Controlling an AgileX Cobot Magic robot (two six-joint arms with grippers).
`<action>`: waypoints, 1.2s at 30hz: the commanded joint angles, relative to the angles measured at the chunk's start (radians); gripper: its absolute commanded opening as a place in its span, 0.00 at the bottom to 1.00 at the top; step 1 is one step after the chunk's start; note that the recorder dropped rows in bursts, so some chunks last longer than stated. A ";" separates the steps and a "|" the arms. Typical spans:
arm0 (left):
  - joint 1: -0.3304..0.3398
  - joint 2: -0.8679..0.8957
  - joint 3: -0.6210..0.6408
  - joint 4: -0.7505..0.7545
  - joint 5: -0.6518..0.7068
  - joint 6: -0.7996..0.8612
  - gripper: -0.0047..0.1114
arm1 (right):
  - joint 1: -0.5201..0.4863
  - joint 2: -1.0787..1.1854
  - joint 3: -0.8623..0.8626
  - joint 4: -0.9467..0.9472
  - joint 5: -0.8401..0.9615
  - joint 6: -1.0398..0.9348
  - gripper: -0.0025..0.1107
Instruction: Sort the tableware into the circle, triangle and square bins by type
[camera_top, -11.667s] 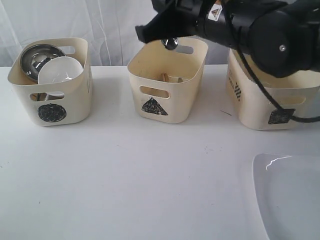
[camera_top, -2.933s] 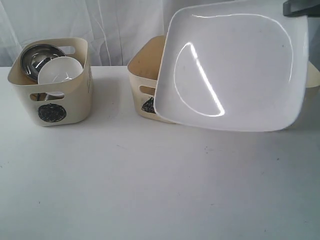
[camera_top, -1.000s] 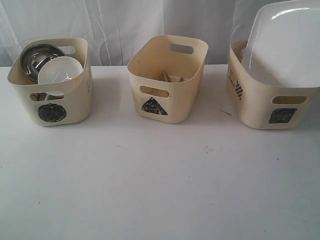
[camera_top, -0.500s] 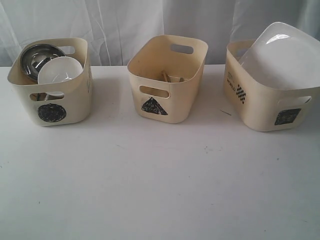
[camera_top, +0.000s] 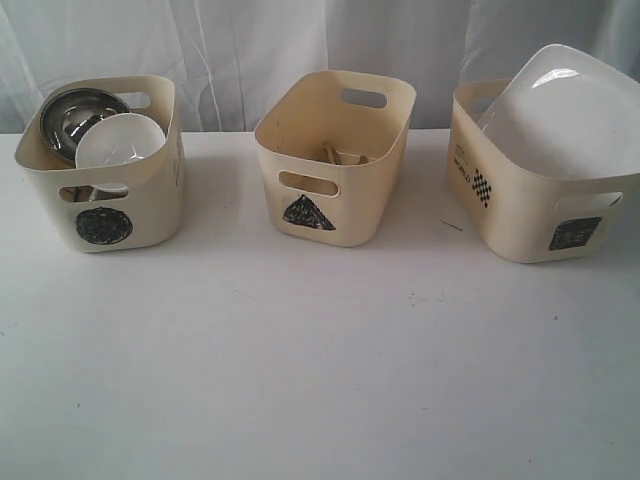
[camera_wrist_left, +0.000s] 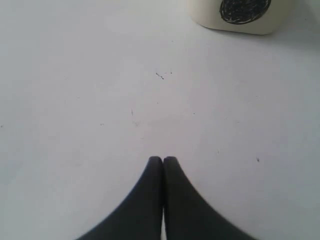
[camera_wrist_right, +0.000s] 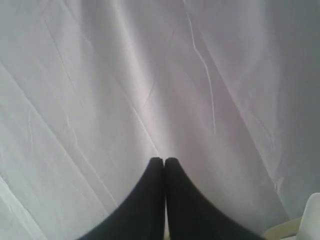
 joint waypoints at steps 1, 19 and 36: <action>-0.008 -0.003 0.010 0.003 0.037 -0.001 0.04 | 0.105 -0.213 0.201 -0.014 -0.010 -0.208 0.02; -0.008 -0.003 0.010 0.003 0.037 -0.001 0.04 | 0.137 -0.593 0.639 -0.022 -0.023 -0.488 0.02; -0.005 -0.003 0.010 -0.009 0.034 0.001 0.04 | 0.042 -0.829 1.078 -0.865 -0.079 0.416 0.02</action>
